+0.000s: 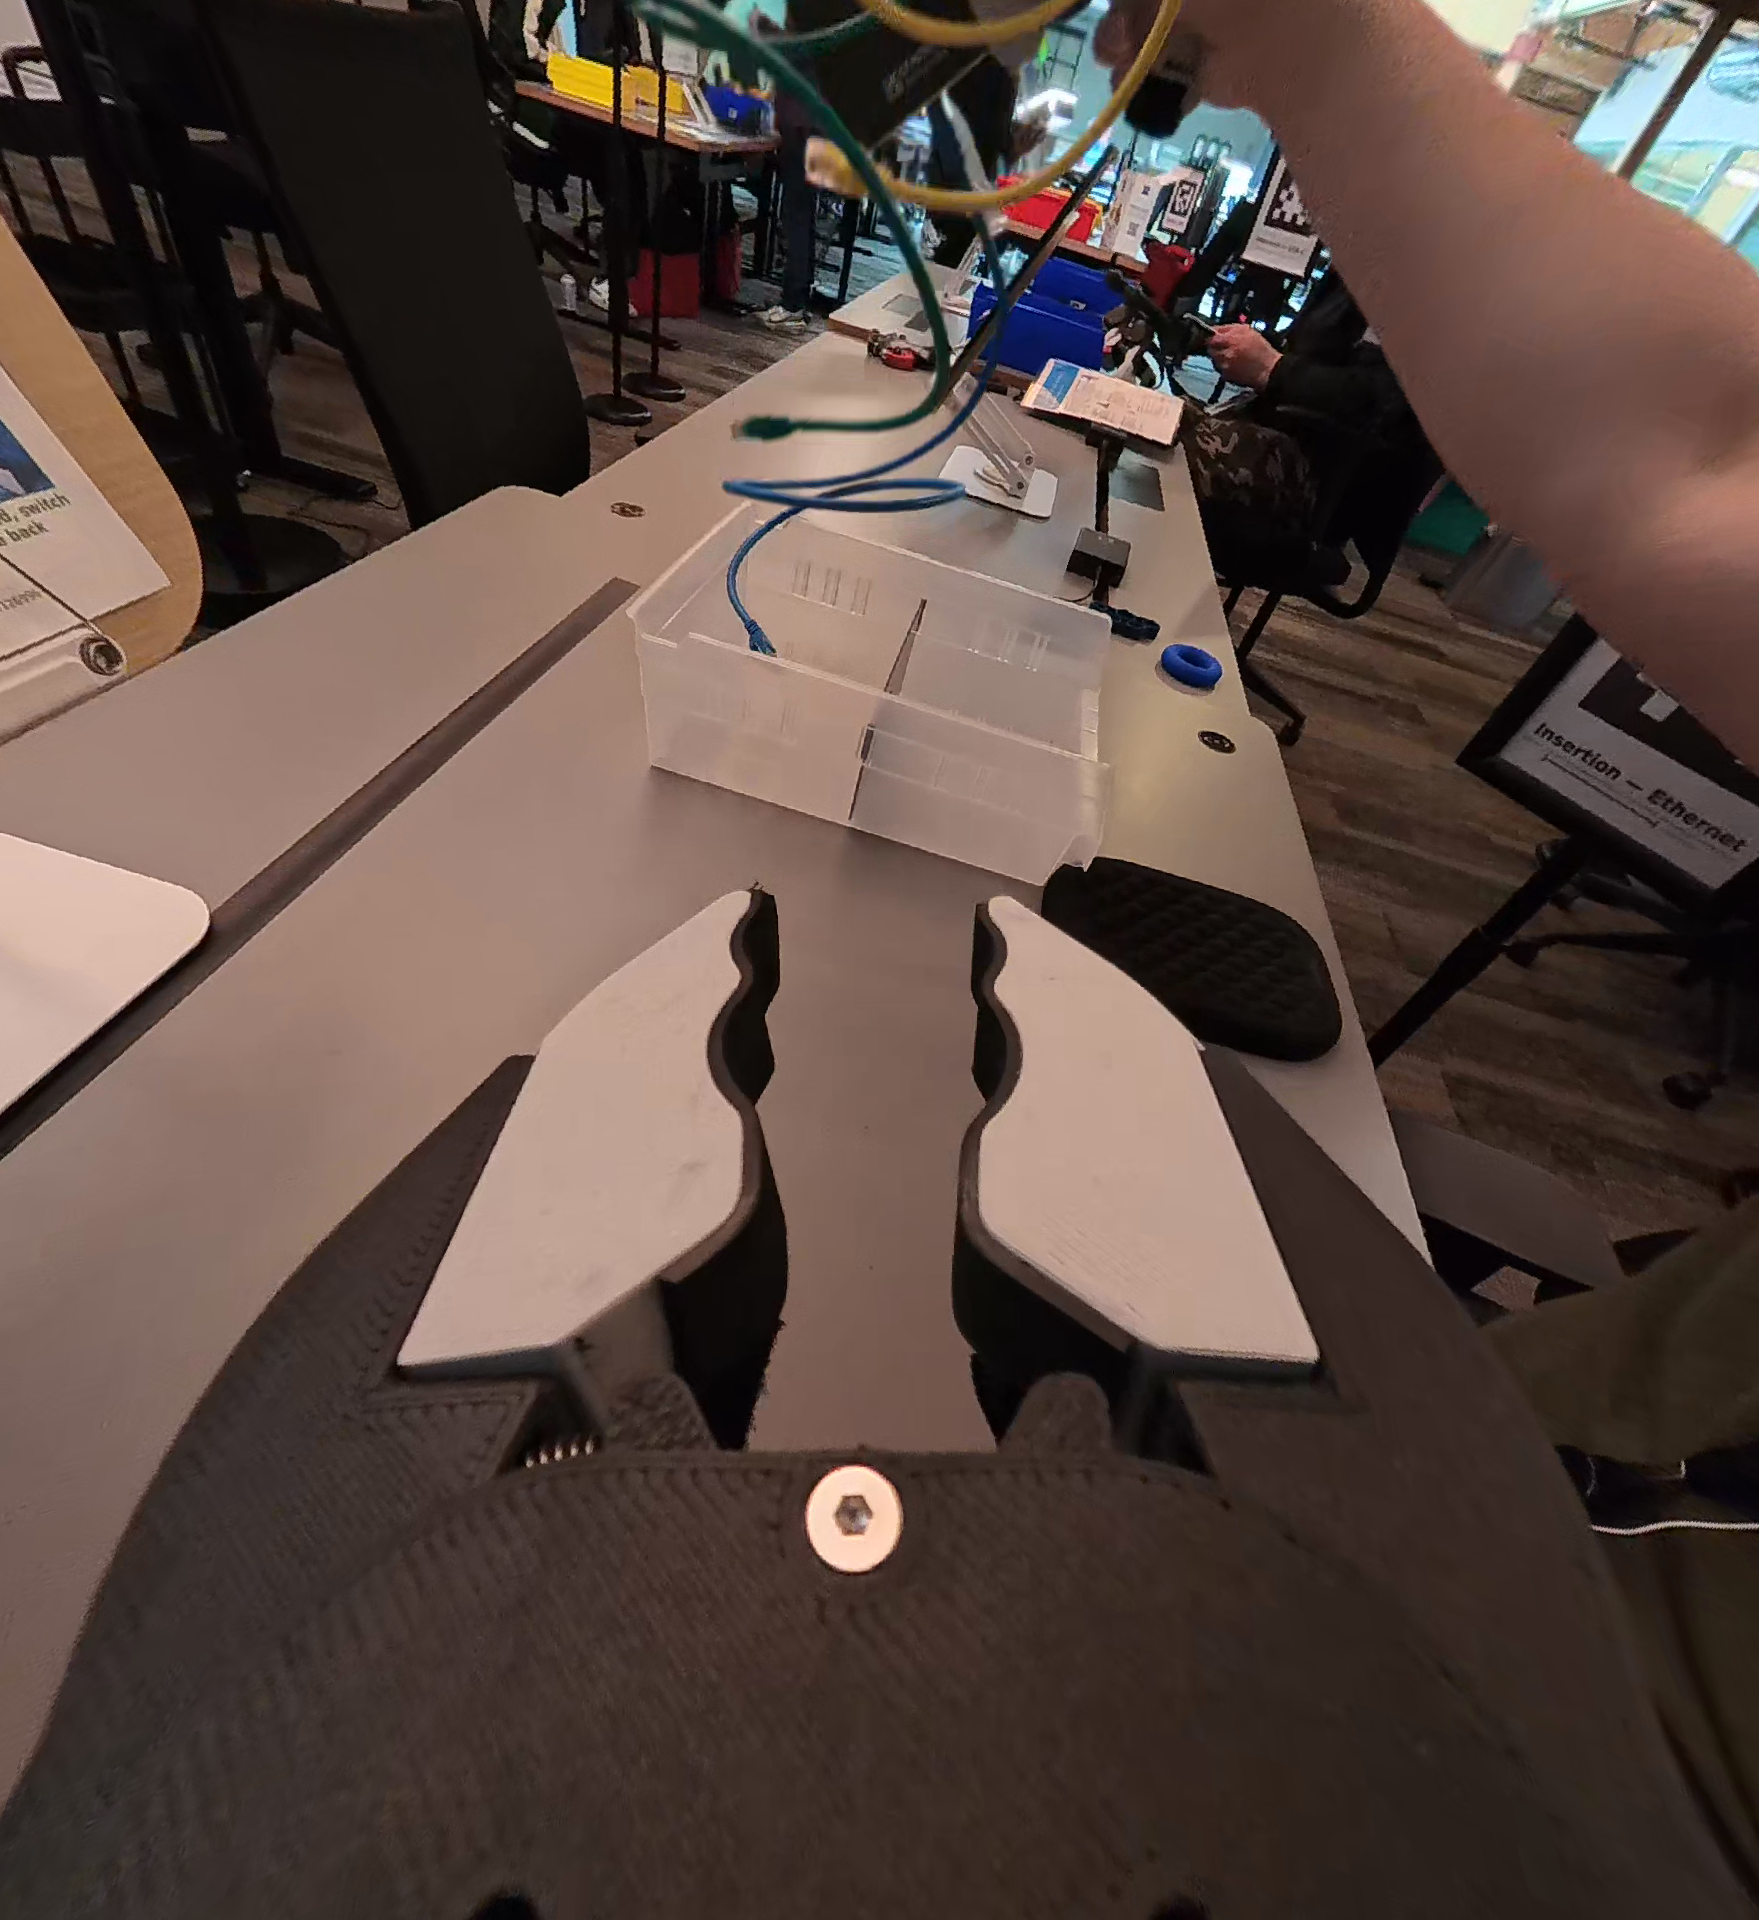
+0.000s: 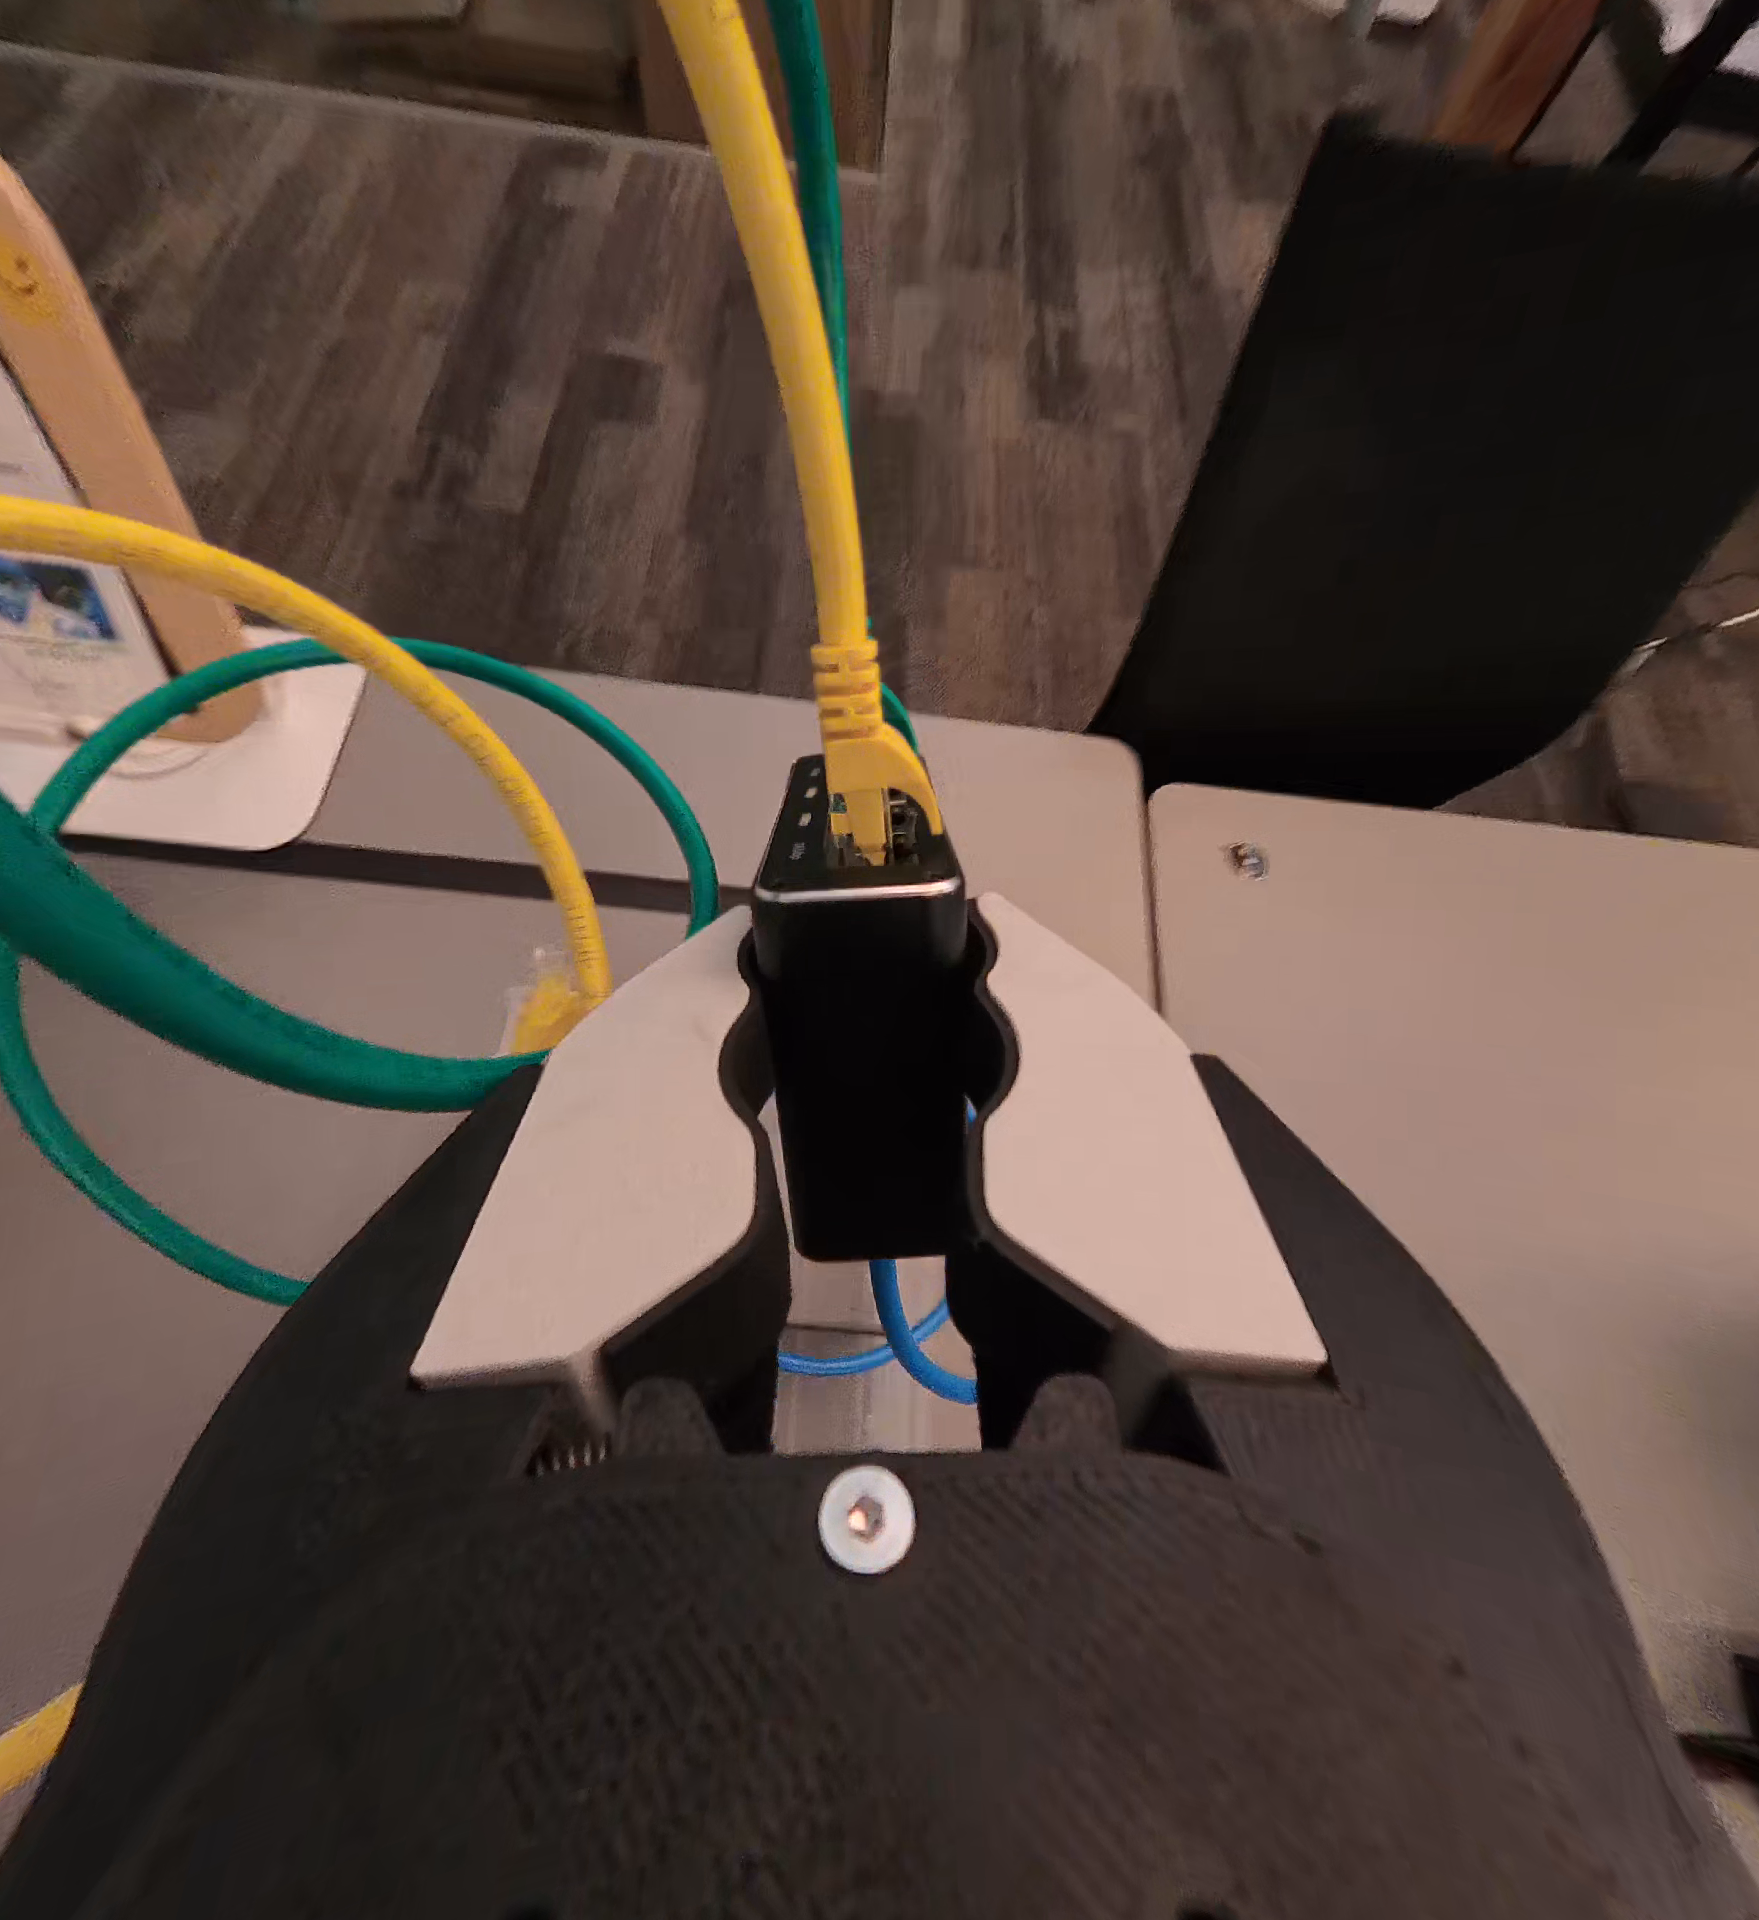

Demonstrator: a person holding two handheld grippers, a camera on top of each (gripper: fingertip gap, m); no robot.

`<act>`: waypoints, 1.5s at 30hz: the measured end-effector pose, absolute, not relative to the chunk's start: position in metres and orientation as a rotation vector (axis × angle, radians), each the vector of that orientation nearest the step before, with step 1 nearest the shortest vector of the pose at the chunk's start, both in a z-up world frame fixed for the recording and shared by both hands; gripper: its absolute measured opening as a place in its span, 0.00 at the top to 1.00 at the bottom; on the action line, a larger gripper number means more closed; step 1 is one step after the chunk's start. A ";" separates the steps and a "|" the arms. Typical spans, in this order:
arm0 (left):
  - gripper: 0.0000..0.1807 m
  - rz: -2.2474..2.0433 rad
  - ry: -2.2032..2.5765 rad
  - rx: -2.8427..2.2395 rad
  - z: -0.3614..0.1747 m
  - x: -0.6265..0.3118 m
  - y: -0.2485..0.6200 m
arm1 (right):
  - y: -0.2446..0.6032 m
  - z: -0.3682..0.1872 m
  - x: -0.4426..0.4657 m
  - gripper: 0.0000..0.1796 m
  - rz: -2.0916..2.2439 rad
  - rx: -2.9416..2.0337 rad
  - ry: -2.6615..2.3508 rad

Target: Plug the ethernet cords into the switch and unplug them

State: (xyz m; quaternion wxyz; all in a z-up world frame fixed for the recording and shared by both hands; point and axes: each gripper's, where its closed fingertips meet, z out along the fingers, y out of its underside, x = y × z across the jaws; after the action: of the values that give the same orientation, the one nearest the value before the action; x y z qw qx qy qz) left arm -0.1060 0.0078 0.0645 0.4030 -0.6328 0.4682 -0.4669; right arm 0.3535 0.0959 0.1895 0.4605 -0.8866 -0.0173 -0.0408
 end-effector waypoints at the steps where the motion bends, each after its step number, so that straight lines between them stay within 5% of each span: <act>1: 0.80 -1.179 1.187 -1.603 0.063 -0.105 0.008 | 0.098 0.179 0.349 0.81 -0.053 -2.198 -0.049; 16: 0.80 -1.177 1.222 -1.625 0.055 -0.100 0.005 | 0.112 0.130 0.290 0.81 0.458 -2.197 -0.094; 30: 0.80 -1.171 1.252 -1.645 0.045 -0.092 0.003 | 0.100 0.022 0.342 0.81 0.310 -2.472 -0.119; 45: 0.81 -1.173 1.291 -1.713 0.021 -0.081 0.004 | 0.112 -0.051 0.273 0.81 0.383 -2.457 -0.812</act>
State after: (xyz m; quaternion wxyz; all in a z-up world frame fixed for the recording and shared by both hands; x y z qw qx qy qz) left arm -0.0806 0.0043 0.0209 0.3415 -0.6585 0.4963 -0.4511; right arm 0.2735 0.1120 -0.0514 0.2601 -0.9070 -0.2996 0.1413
